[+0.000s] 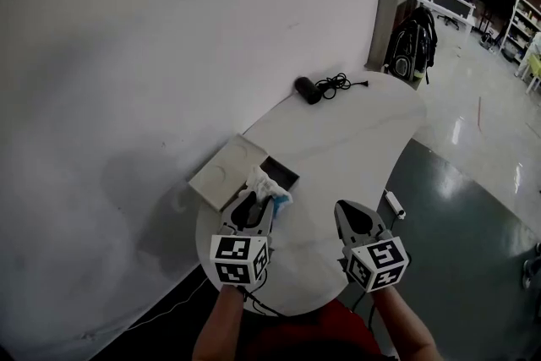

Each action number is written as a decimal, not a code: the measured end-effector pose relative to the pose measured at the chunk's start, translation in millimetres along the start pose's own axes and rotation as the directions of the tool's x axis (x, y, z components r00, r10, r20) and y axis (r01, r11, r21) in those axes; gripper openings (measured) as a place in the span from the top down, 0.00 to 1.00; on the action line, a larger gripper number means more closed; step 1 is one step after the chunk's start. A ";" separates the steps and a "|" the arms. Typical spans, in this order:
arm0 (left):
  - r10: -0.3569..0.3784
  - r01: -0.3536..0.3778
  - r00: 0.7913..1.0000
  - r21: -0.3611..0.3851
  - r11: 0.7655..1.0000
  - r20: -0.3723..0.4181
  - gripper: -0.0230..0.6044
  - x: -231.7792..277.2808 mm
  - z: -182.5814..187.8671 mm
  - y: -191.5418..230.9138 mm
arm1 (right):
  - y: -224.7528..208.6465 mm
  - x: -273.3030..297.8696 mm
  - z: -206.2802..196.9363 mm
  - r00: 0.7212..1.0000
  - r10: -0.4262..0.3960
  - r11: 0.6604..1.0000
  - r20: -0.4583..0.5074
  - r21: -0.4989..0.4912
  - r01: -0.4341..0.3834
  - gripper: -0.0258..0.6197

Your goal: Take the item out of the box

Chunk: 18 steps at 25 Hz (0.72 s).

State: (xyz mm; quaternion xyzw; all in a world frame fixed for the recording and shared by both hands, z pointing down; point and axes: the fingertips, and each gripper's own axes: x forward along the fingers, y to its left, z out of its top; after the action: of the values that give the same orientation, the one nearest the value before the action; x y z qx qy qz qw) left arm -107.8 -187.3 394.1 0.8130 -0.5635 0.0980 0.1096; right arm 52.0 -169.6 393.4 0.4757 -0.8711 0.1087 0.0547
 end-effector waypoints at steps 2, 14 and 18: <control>0.000 0.000 1.000 0.005 1.000 0.014 0.71 -5.7 3.4 -1.2 | 1.9 -4.3 3.1 1.000 -0.007 1.000 0.011 -0.003 0.007 0.94; 0.002 -0.004 0.998 0.028 1.000 0.066 0.72 -38.4 4.3 0.7 | 15.2 -20.8 6.2 0.997 -0.052 0.999 0.052 0.016 0.051 0.94; 0.001 -0.005 0.997 0.044 0.999 0.082 0.72 -48.4 2.2 -1.9 | 20.3 -27.0 7.9 0.995 -0.065 0.998 0.070 0.015 0.064 0.94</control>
State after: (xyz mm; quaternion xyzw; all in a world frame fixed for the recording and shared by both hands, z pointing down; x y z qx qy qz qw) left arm -122.7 -144.0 378.3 0.8177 -0.5663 0.0771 0.0681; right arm 49.7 -138.8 377.5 0.5076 -0.8559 0.0957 0.0246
